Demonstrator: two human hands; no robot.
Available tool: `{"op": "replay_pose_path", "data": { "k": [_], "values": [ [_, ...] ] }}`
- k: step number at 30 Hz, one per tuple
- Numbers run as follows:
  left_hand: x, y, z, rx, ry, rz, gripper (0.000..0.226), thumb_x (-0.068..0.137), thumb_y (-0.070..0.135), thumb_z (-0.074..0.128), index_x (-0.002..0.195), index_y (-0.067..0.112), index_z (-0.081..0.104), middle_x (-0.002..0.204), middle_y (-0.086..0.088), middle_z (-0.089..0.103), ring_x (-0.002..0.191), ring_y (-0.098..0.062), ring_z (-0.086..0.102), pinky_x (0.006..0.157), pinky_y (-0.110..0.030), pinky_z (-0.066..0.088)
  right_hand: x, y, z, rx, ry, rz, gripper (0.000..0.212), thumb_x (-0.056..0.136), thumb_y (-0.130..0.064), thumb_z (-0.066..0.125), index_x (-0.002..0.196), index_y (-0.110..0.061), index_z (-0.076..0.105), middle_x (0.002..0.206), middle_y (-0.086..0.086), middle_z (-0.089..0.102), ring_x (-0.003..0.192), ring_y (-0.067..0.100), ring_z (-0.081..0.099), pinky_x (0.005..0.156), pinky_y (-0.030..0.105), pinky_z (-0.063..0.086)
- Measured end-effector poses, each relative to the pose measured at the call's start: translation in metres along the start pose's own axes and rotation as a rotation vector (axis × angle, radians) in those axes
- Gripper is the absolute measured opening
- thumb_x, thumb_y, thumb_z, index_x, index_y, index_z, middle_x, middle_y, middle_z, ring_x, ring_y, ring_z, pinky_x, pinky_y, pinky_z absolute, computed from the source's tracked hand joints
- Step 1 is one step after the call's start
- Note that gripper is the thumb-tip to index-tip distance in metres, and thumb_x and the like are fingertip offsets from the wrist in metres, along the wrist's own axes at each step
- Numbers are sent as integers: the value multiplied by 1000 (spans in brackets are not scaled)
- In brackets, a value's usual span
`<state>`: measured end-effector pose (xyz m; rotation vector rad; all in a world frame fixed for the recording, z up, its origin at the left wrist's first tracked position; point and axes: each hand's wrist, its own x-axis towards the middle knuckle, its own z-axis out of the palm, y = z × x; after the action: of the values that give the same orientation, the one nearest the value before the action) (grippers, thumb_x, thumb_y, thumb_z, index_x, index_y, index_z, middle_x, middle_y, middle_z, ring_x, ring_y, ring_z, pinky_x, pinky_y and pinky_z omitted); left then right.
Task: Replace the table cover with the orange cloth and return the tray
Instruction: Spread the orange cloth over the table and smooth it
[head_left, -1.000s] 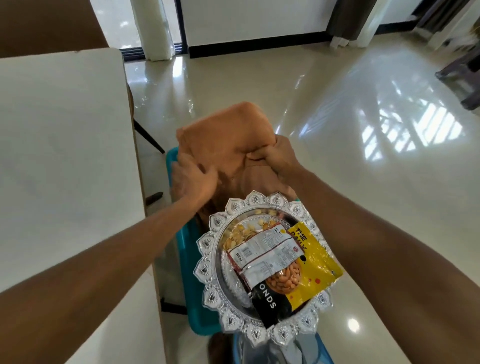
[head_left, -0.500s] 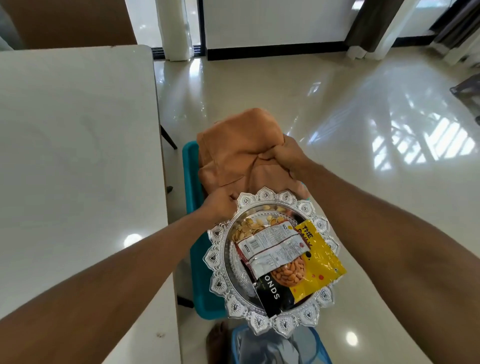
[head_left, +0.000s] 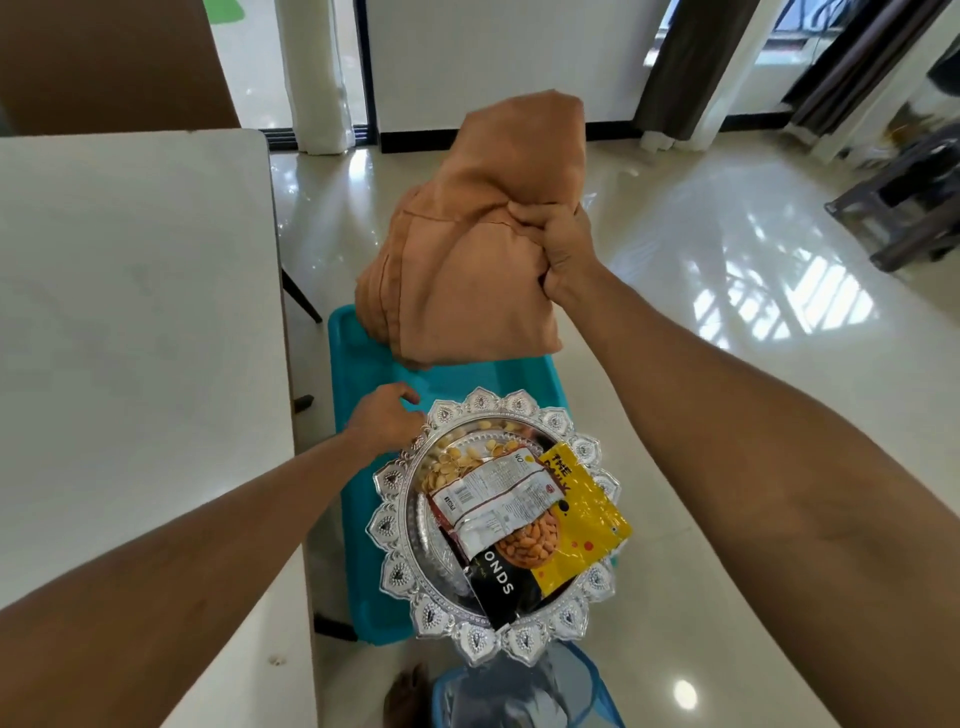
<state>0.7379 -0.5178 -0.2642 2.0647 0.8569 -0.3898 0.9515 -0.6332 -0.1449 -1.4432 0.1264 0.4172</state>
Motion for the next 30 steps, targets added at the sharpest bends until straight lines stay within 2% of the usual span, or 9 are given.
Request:
{"op": "replay_pose_path", "data": {
  "k": [3,7,10,13,17,20,23,28,30],
  "values": [
    [-20,15,-16,-343,72,-60,18,97,32,59,111,20,60,111,-9,67,89,-20,65,82,-39,56,-20,-21,-5,46,-11,-22,49,61,-3,87,107,-6,68,99,11,77,90,27,73,80,33,61],
    [-62,45,-40,-800,-43,-132,51,96,57,50,130,19,52,111,-11,68,99,-26,68,86,-43,56,-52,-49,-6,152,-39,-50,61,58,-10,88,115,2,72,105,15,77,90,29,73,89,40,61],
    [-99,64,-61,-1064,-112,-146,67,86,74,49,132,24,46,119,-17,64,105,-33,67,85,-47,56,-92,-72,4,257,-88,-56,44,62,-11,85,103,1,75,92,13,76,77,24,70,86,38,60],
    [-154,73,-88,-1329,-133,-60,81,78,83,48,134,24,48,128,-19,59,115,-37,61,96,-53,50,-159,-95,23,359,-236,-72,2,81,-4,73,84,-4,73,71,5,73,62,19,67,76,33,56],
    [-221,71,-127,-1604,-99,202,84,73,84,54,130,22,60,133,-15,63,121,-37,60,103,-58,45,-239,-97,55,468,-435,-26,23,91,-6,63,70,-6,73,66,5,71,59,21,64,71,31,54],
    [-266,37,-158,-1560,134,205,75,79,76,49,129,21,56,146,-8,53,134,-33,49,109,-56,40,-292,-73,91,500,-524,43,6,86,-11,71,87,-6,75,88,12,74,80,29,66,89,42,56],
    [-296,-48,-173,-1461,319,53,71,84,75,51,136,27,53,142,-5,55,127,-32,54,101,-53,47,-339,-15,129,379,-498,214,33,87,-23,74,117,-8,70,114,14,71,101,30,66,101,45,53],
    [-349,-191,-160,-1226,502,-234,71,85,72,53,135,22,57,101,-8,66,73,-23,59,63,-31,49,-416,132,152,12,-559,538,50,73,-26,84,117,-9,67,104,8,69,103,30,65,92,43,57],
    [-353,-224,-160,-1151,538,-245,79,76,73,61,139,26,51,107,-6,65,77,-23,60,61,-31,48,-444,159,150,-10,-563,583,40,81,-23,81,115,-15,62,104,3,67,106,25,61,97,44,54]
  ]
}}
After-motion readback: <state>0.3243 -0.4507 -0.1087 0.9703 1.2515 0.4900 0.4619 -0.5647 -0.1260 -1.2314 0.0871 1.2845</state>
